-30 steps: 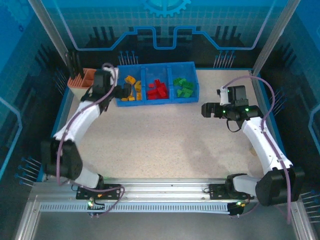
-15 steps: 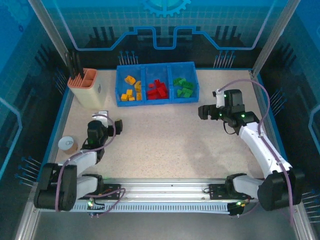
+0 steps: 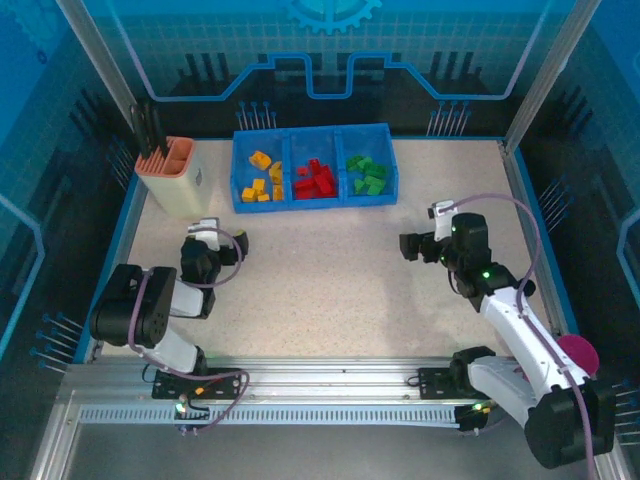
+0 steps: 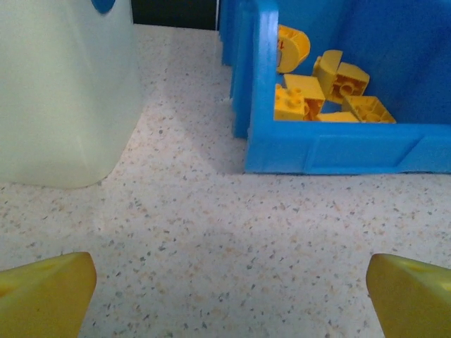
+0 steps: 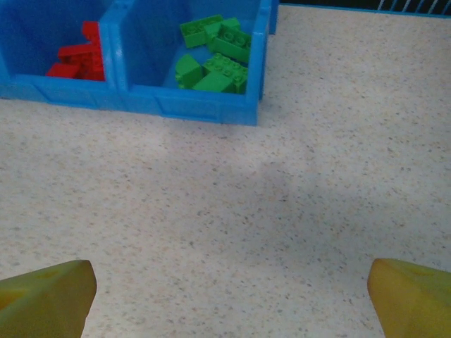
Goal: Sort the legos into containers by color
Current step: Reset both arms
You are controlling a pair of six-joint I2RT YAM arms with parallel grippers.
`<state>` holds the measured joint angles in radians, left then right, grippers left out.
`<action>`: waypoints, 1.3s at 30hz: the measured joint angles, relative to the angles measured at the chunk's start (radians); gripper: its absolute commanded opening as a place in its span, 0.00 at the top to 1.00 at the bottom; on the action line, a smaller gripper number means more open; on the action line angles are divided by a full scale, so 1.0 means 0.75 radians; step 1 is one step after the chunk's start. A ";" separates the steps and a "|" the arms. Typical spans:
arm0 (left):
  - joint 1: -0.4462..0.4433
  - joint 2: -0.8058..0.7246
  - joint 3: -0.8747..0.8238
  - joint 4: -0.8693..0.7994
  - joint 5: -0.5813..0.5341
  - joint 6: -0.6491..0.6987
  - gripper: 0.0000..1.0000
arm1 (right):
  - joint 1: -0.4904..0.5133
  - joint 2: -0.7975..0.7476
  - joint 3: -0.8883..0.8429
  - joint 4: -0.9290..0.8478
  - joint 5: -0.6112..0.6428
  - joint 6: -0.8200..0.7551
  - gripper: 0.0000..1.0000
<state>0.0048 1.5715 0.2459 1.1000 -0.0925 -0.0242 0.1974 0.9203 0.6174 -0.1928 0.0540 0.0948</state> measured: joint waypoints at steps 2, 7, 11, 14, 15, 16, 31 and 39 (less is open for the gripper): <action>0.000 -0.002 0.076 -0.107 0.018 0.001 0.01 | 0.000 -0.039 -0.087 0.061 0.038 -0.022 0.00; 0.000 -0.010 0.178 -0.167 0.037 0.005 0.00 | 0.000 -0.103 -0.272 0.281 0.166 -0.076 0.00; 0.000 -0.010 0.178 -0.208 0.041 0.005 0.01 | -0.025 -0.070 -0.408 0.542 0.200 -0.104 0.00; 0.000 -0.010 0.178 -0.218 0.041 0.005 0.01 | -0.066 0.049 -0.451 0.729 0.192 -0.110 0.00; 0.000 -0.010 0.178 -0.219 0.041 0.005 0.01 | -0.076 0.101 -0.456 0.793 0.186 -0.114 0.00; 0.000 -0.010 0.178 -0.221 0.042 0.006 0.01 | -0.085 0.156 -0.460 0.861 0.175 -0.119 0.00; 0.000 -0.010 0.178 -0.237 0.050 0.006 0.01 | -0.136 0.814 -0.462 1.612 -0.044 -0.185 0.00; 0.000 -0.010 0.178 -0.239 0.051 0.006 0.01 | -0.171 0.831 -0.316 1.493 -0.061 -0.170 0.00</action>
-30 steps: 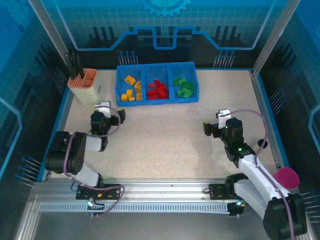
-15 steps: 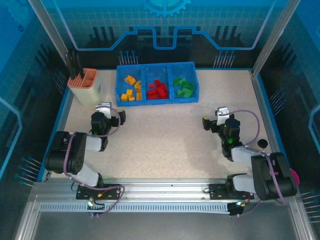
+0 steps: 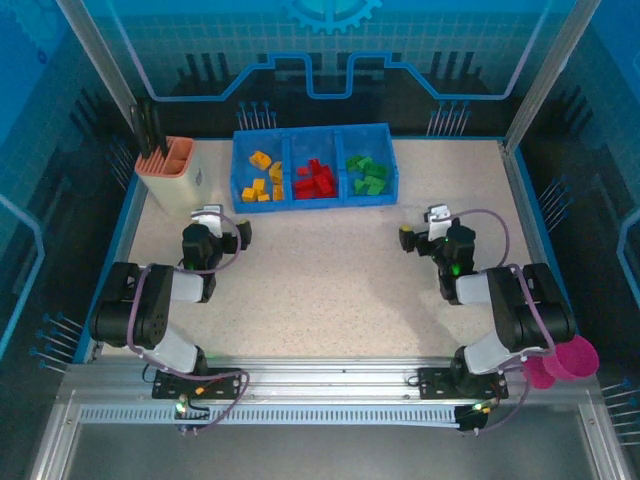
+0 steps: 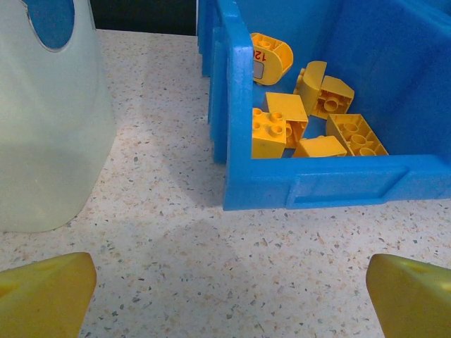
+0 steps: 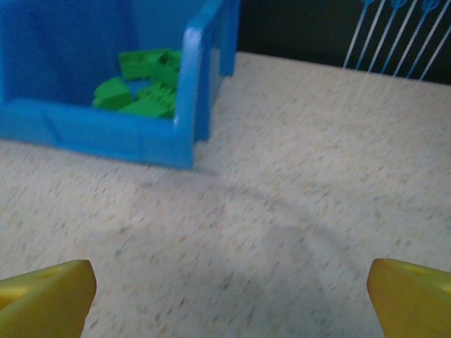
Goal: Sort the legos into containers by color
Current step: Reset both arms
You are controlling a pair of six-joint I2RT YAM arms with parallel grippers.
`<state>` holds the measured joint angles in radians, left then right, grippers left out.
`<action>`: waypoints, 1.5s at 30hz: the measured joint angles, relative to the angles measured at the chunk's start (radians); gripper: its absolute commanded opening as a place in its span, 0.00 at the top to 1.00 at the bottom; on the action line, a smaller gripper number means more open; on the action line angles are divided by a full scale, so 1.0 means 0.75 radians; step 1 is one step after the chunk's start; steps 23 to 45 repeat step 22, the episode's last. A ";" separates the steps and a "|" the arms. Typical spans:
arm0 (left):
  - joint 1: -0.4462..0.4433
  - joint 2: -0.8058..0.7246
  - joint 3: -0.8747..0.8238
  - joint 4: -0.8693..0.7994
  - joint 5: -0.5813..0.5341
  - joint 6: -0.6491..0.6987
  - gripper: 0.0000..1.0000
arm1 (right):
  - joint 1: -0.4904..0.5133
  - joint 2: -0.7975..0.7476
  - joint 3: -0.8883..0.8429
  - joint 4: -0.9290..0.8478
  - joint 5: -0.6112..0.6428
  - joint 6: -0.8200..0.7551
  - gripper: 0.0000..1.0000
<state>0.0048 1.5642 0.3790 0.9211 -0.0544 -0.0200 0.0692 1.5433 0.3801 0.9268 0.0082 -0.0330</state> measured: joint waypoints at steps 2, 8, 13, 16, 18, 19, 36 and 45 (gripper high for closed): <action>0.000 0.000 0.000 0.000 0.000 0.000 0.01 | -0.015 0.000 0.017 -0.003 0.008 0.008 0.00; 0.000 0.000 0.000 0.000 0.000 0.000 0.01 | -0.016 0.000 0.017 -0.043 0.012 0.014 0.00; 0.000 0.000 0.000 0.000 0.000 0.000 0.01 | -0.016 0.000 0.017 -0.055 0.013 0.014 0.00; 0.000 0.000 0.000 0.000 0.000 0.000 0.01 | -0.015 0.000 0.019 -0.070 0.013 0.013 0.00; 0.000 0.000 0.000 0.000 0.000 0.001 0.01 | -0.015 0.000 0.019 -0.074 0.014 0.013 0.00; 0.000 0.000 0.000 0.000 0.000 0.000 0.01 | -0.015 0.000 0.019 -0.074 0.014 0.013 0.00; 0.000 0.000 0.000 -0.001 0.000 0.000 0.01 | -0.015 0.000 0.019 -0.074 0.013 0.014 0.00; 0.000 0.000 0.000 -0.001 0.000 0.000 0.01 | -0.015 0.000 0.019 -0.074 0.013 0.014 0.00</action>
